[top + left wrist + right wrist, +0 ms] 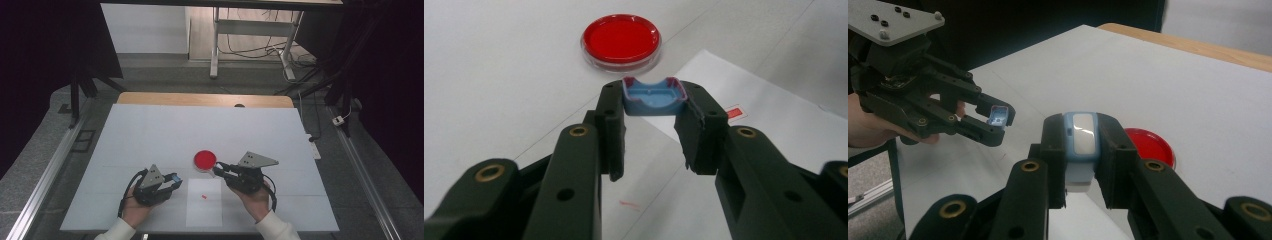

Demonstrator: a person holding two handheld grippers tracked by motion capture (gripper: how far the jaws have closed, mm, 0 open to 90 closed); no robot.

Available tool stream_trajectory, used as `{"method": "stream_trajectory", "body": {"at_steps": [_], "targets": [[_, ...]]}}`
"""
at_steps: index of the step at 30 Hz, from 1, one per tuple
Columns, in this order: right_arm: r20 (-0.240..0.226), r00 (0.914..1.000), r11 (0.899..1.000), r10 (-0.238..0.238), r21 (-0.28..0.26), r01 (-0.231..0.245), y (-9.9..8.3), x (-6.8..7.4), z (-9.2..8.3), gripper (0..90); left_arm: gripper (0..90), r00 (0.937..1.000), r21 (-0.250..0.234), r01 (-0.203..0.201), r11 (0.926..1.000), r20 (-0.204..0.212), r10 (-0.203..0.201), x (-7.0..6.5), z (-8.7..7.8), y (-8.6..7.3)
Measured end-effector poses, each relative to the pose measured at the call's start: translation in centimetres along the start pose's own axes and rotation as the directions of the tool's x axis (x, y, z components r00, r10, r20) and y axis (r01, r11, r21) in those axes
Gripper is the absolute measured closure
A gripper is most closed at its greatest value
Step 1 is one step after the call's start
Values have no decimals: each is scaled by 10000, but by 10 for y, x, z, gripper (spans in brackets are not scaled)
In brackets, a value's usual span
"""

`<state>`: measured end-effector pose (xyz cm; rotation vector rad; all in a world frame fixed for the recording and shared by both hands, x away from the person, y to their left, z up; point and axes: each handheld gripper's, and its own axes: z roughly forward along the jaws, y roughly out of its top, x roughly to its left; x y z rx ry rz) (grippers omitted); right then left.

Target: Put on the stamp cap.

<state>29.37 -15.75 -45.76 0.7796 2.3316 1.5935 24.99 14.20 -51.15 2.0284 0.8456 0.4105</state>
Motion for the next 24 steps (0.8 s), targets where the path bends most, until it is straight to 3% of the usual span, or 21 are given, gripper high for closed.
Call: {"method": "stream_trajectory", "body": {"at_steps": [24], "targets": [[-25,10000,10000,-14,22,14,0,1,0,748,645,9969,187,-543,9984,578,531,-21,34,20]]}}
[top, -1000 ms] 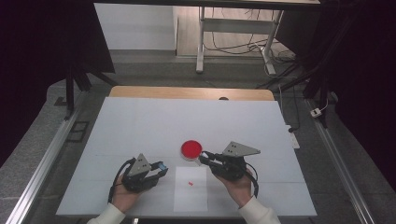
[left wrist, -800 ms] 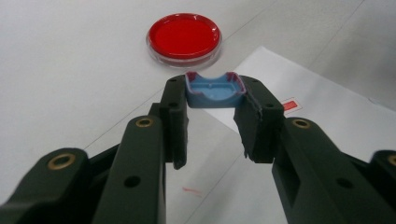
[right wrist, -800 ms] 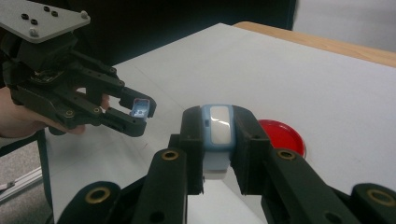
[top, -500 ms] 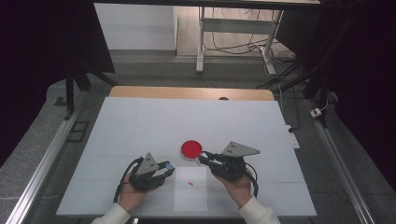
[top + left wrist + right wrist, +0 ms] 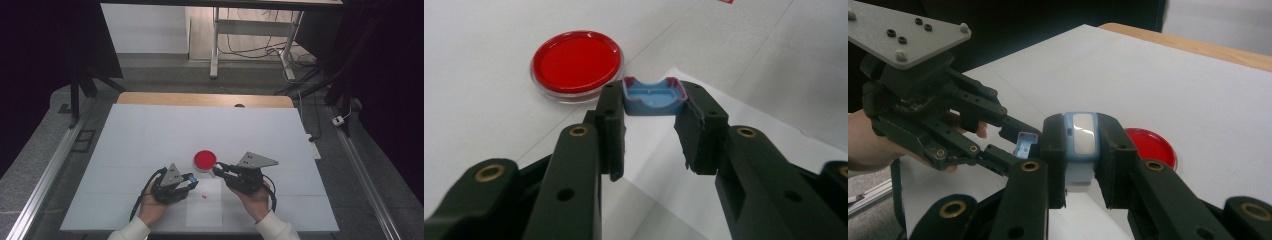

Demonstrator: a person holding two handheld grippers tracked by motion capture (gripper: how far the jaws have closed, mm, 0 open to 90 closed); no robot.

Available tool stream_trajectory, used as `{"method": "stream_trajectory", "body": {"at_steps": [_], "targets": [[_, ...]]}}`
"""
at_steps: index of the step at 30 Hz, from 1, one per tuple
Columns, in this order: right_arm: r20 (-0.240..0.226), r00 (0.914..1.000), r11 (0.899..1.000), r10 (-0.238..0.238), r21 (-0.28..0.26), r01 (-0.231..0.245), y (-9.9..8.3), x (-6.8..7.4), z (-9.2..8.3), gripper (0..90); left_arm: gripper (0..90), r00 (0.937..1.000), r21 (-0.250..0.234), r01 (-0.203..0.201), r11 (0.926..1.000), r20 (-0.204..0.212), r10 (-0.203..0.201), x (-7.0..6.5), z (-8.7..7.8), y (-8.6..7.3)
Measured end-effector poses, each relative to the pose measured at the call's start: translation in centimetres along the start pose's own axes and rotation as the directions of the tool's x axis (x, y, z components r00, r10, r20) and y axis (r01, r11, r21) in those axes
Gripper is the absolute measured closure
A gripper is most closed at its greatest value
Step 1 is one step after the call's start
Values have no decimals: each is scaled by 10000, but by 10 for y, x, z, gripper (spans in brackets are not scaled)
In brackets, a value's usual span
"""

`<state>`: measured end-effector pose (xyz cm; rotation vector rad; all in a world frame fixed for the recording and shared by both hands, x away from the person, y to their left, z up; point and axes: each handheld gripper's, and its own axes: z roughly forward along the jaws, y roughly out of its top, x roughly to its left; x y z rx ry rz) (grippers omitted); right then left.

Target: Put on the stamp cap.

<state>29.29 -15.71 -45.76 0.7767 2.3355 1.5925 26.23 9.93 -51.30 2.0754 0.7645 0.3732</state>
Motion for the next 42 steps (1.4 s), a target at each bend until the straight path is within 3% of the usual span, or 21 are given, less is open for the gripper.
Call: {"method": "stream_trajectory", "body": {"at_steps": [22,42], "targets": [[101,9999,10000,38,16,-38,-1,0,1,748,645,9991,45,-255,9997,336,253,-16,31,17],[274,9996,9999,116,26,-117,-1,4,3,748,645,9992,-116,-257,9996,293,260,-20,35,23]]}}
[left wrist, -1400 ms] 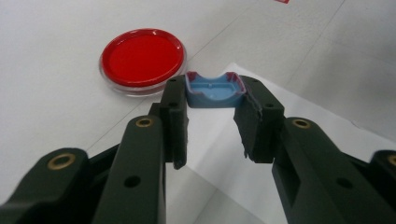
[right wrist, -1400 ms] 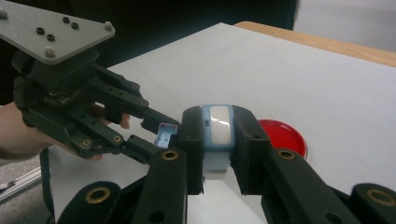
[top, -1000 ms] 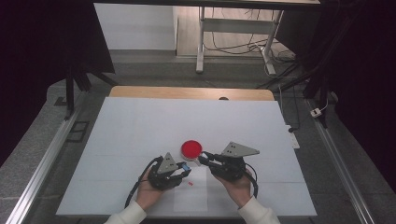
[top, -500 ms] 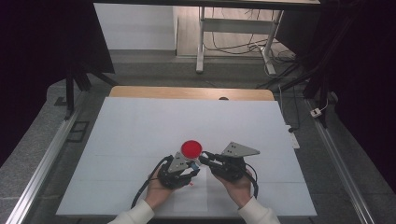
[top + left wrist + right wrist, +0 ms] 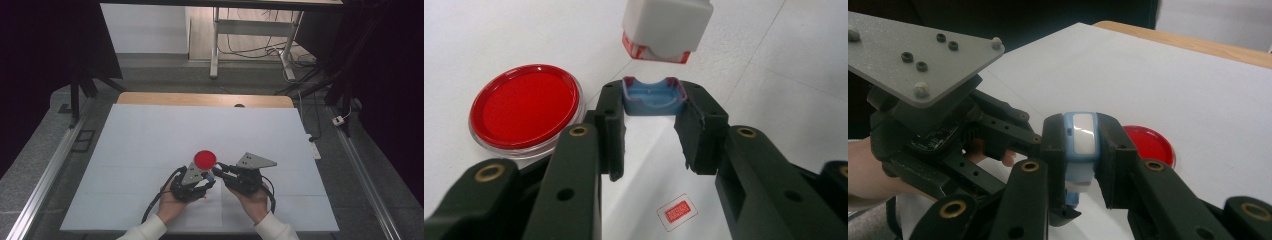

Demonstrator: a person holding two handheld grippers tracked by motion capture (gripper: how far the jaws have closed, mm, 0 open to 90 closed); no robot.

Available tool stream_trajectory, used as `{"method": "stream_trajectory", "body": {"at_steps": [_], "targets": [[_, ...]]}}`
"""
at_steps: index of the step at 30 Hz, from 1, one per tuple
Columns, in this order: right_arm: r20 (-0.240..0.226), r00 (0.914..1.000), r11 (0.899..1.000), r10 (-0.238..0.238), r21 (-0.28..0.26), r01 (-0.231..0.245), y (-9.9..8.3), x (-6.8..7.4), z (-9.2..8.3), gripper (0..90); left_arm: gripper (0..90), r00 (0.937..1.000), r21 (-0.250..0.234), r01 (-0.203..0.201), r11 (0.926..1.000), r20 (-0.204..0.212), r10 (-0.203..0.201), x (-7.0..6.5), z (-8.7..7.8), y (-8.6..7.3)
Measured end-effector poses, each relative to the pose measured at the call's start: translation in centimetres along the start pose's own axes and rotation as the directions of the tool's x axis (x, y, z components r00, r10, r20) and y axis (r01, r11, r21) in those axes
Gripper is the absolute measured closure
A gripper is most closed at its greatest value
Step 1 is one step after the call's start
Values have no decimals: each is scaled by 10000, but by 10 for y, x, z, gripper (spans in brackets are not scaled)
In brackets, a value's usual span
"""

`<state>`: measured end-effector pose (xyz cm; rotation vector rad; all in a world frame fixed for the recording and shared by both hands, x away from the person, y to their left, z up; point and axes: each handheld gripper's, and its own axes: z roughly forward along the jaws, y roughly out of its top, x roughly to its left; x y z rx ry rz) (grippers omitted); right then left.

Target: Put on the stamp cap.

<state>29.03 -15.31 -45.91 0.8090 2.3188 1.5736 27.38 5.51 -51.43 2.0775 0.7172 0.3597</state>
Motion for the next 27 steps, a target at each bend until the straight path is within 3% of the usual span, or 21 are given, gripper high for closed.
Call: {"method": "stream_trajectory", "body": {"at_steps": [27], "targets": [[595,9970,9978,504,398,-528,-3,8,9,749,645,9996,-80,-63,9999,-259,61,-1,-1,-1]]}}
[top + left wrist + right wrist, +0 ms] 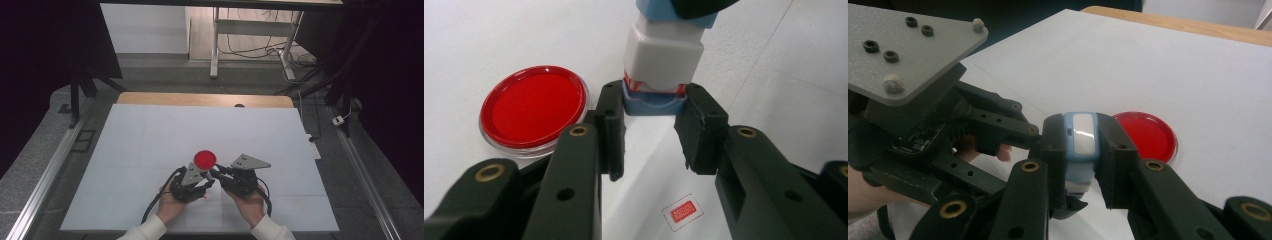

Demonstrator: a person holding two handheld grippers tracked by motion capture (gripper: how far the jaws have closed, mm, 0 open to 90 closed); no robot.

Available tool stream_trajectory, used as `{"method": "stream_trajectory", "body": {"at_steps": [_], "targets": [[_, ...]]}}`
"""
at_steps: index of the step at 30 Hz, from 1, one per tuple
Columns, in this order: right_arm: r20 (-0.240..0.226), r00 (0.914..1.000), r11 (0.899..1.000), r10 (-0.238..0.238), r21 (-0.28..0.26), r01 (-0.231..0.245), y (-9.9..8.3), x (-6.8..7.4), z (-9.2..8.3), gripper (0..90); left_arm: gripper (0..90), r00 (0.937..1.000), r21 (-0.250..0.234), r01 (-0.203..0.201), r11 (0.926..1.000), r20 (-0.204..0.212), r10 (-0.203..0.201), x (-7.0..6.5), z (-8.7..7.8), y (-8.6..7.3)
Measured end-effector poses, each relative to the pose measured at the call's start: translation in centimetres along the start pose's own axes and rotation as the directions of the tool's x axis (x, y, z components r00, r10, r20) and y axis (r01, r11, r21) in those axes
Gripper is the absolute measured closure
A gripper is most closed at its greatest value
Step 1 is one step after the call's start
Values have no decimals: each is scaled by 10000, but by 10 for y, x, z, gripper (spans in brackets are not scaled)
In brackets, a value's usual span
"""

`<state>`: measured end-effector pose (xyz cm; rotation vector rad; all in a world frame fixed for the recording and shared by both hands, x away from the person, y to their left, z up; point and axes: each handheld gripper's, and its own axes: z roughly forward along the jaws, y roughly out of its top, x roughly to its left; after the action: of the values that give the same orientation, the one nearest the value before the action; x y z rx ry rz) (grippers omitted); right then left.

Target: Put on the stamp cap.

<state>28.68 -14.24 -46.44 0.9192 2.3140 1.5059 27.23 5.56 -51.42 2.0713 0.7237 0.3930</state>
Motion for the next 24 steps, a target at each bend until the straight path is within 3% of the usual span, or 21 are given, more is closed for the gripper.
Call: {"method": "stream_trajectory", "body": {"at_steps": [24], "targets": [[187,9991,9989,368,283,-373,0,3,3,749,647,9988,-30,-263,9996,-403,262,-4,0,-1]]}}
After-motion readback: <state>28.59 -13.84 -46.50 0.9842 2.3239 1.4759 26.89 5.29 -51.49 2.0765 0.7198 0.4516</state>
